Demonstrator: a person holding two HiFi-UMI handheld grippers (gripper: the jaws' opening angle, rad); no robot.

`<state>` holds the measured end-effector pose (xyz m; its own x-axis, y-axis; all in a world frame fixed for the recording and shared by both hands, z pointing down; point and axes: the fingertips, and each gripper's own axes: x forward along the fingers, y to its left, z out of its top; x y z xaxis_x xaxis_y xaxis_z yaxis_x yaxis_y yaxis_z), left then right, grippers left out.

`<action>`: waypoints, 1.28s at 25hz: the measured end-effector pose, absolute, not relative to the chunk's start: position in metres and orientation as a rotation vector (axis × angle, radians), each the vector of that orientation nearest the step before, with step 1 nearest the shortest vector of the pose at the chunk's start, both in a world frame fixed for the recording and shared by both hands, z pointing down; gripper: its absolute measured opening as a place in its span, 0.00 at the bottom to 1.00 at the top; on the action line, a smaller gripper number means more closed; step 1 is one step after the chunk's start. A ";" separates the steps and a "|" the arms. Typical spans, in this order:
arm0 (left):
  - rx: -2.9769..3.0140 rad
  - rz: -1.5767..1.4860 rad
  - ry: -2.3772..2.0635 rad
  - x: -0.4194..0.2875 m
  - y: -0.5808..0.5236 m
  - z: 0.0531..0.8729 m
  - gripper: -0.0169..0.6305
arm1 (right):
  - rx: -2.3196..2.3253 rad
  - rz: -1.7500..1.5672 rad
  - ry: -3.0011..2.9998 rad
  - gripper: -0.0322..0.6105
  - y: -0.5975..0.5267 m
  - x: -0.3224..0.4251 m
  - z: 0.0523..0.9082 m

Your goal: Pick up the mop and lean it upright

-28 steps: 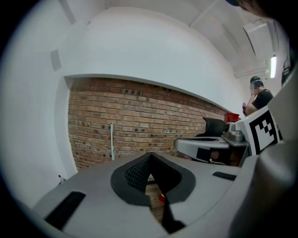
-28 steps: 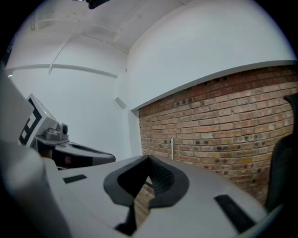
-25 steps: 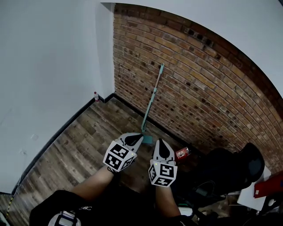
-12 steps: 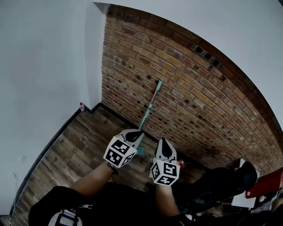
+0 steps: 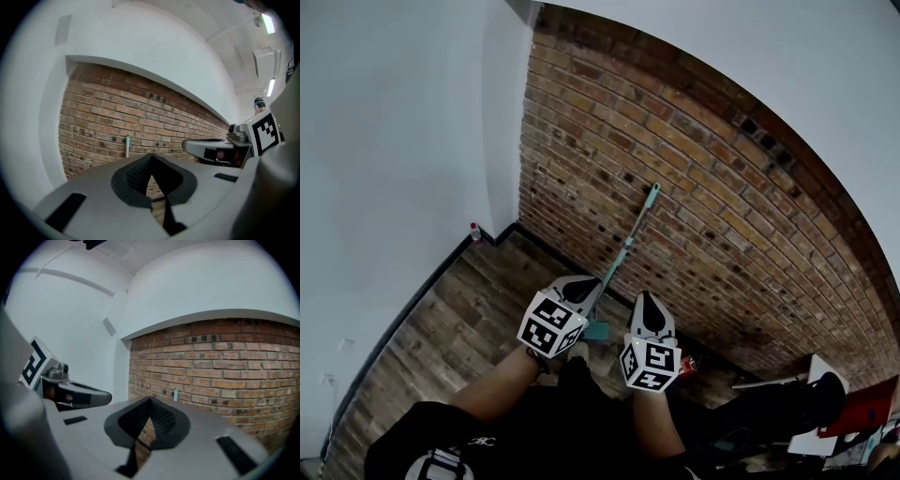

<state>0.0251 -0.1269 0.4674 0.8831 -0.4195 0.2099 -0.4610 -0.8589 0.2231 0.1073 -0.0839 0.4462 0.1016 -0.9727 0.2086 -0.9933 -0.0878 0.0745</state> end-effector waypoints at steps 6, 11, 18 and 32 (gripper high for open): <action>2.785 0.281 -0.761 0.042 -0.180 0.472 0.01 | 2.187 0.155 -2.032 0.07 -0.153 0.141 0.452; 2.811 0.318 -0.824 0.076 -0.230 0.459 0.01 | 2.189 0.163 -2.086 0.07 -0.214 0.175 0.449; 2.747 0.367 -0.882 0.113 -0.277 0.471 0.01 | 2.209 0.251 -2.061 0.07 -0.282 0.238 0.470; 2.648 0.470 -1.036 0.124 -0.331 0.490 0.01 | 2.197 0.459 -1.838 0.22 -0.420 0.315 0.544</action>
<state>0.1242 -0.3308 0.4904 0.6939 -0.6075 0.3866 -0.6911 -0.7126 0.1207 0.3150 -0.4199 0.5440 0.1590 -0.9081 0.3873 -0.9836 -0.1796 -0.0172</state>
